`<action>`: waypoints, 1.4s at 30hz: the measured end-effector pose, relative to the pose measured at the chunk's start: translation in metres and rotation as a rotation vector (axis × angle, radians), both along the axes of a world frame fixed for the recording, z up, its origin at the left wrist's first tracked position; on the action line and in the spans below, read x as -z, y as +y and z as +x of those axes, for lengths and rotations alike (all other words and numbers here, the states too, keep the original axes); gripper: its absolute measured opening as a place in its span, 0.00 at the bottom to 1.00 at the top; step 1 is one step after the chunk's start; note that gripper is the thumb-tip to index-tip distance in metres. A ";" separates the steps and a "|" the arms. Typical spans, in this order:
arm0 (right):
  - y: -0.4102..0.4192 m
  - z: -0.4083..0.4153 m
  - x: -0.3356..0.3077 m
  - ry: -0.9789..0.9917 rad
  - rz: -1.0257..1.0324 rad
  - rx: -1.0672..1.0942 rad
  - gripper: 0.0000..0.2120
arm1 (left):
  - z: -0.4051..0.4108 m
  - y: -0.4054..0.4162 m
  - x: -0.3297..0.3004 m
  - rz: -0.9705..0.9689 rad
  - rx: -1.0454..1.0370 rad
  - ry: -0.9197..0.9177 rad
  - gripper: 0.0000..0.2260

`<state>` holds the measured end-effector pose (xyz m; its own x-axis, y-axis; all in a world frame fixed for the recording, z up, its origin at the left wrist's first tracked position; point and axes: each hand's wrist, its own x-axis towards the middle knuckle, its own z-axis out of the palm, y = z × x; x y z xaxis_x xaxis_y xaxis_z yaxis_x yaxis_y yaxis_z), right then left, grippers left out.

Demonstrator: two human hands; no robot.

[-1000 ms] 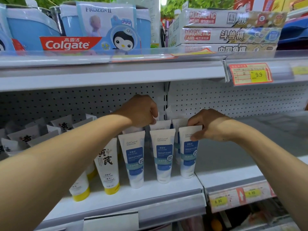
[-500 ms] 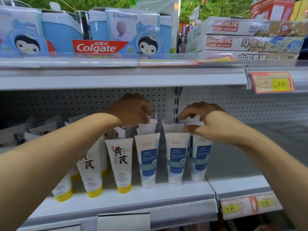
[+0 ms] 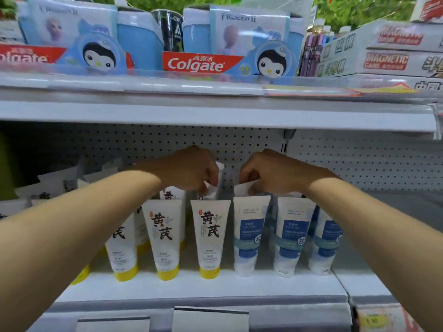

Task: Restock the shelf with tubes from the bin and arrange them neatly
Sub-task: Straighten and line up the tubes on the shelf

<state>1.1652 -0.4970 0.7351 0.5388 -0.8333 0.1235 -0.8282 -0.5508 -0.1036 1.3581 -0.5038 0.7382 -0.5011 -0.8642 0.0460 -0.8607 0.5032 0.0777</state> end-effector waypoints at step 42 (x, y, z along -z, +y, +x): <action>0.017 0.095 -0.003 -0.176 -0.051 -0.050 0.12 | 0.120 0.021 -0.012 -0.117 -0.181 0.079 0.07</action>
